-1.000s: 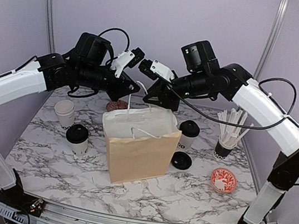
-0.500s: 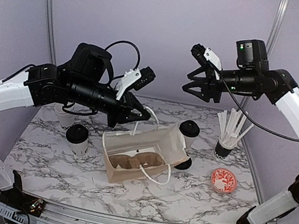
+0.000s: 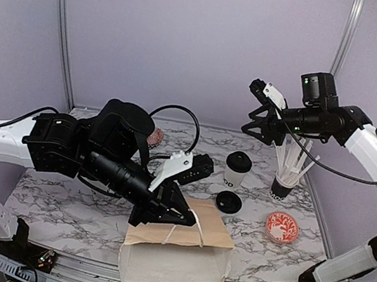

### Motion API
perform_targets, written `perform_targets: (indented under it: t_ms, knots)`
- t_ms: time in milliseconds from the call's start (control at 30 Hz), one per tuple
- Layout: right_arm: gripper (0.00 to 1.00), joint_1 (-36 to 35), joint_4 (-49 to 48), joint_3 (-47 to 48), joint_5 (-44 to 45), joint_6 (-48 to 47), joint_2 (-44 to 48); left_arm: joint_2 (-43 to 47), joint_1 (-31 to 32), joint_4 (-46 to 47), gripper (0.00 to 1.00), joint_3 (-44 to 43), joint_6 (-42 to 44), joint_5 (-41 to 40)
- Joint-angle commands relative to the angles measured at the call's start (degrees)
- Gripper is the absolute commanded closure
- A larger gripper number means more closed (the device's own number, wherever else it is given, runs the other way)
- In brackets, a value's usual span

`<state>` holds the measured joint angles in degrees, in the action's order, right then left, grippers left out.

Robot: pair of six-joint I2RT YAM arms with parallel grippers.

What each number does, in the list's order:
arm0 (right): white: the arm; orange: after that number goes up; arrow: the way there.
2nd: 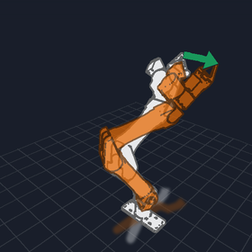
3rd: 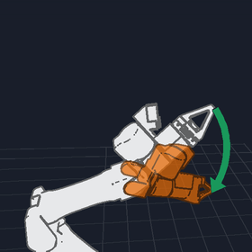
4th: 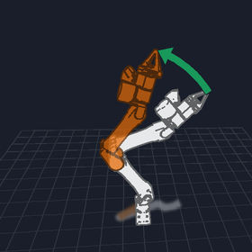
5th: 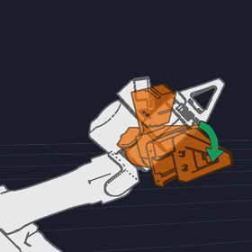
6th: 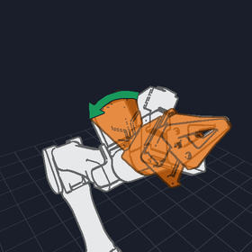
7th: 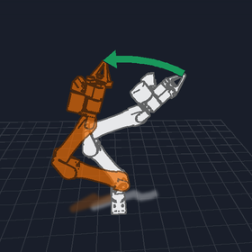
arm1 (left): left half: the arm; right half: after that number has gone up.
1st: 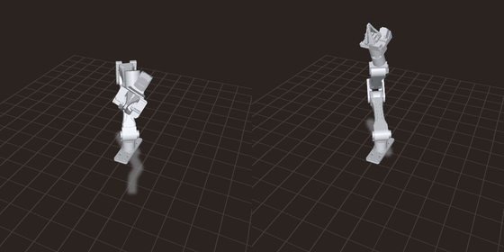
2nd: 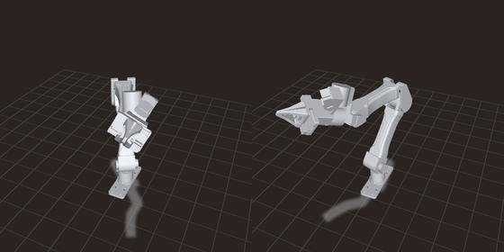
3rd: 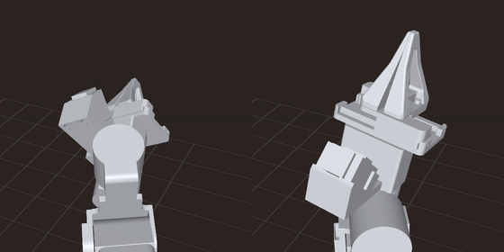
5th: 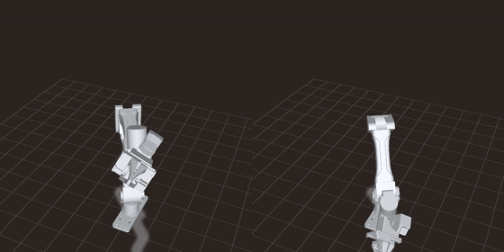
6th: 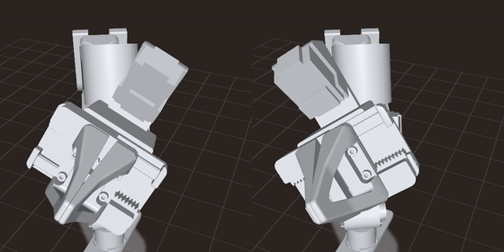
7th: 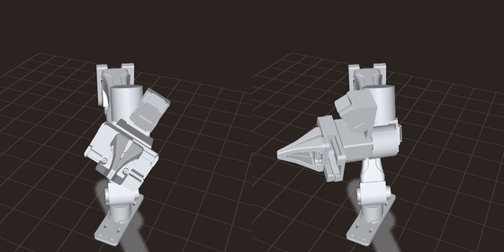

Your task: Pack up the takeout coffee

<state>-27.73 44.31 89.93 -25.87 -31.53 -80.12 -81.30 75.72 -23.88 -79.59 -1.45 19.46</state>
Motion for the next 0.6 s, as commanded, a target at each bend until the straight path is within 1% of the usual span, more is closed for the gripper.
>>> perform_targets:
  t_ms: [0,100,267,367,433,500,567]
  knots:
    - [0.47,0.3,-2.5,0.8,-0.4,0.5,1.8,1.8,0.1,-0.7,1.00,-1.1,0.0,-3.4]
    - [0.47,0.3,-2.4,0.5,-0.7,0.3,2.2,0.7,-0.3,-3.9,1.00,-4.7,2.1,-9.0]
    - [0.47,0.3,-1.3,0.3,-2.7,-0.9,3.0,-1.3,-2.3,-8.0,1.00,-9.3,5.6,-11.4]
    - [0.48,0.3,-0.3,0.5,-3.7,-1.6,3.7,-2.2,-4.8,-9.0,1.00,-11.6,6.5,-16.2]
    - [0.48,0.3,1.7,1.4,-8.1,-3.7,4.2,-3.0,-7.7,-9.2,1.00,-13.0,7.2,-18.0]
    - [0.47,0.2,4.4,2.3,-14.3,-7.1,5.0,-4.3,-11.3,-9.3,1.00,-14.5,7.6,-18.4]
    - [0.41,0.2,8.5,2.4,-21.6,-11.7,6.2,-5.9,-14.9,-9.2,1.00,-16.0,7.7,-18.0]
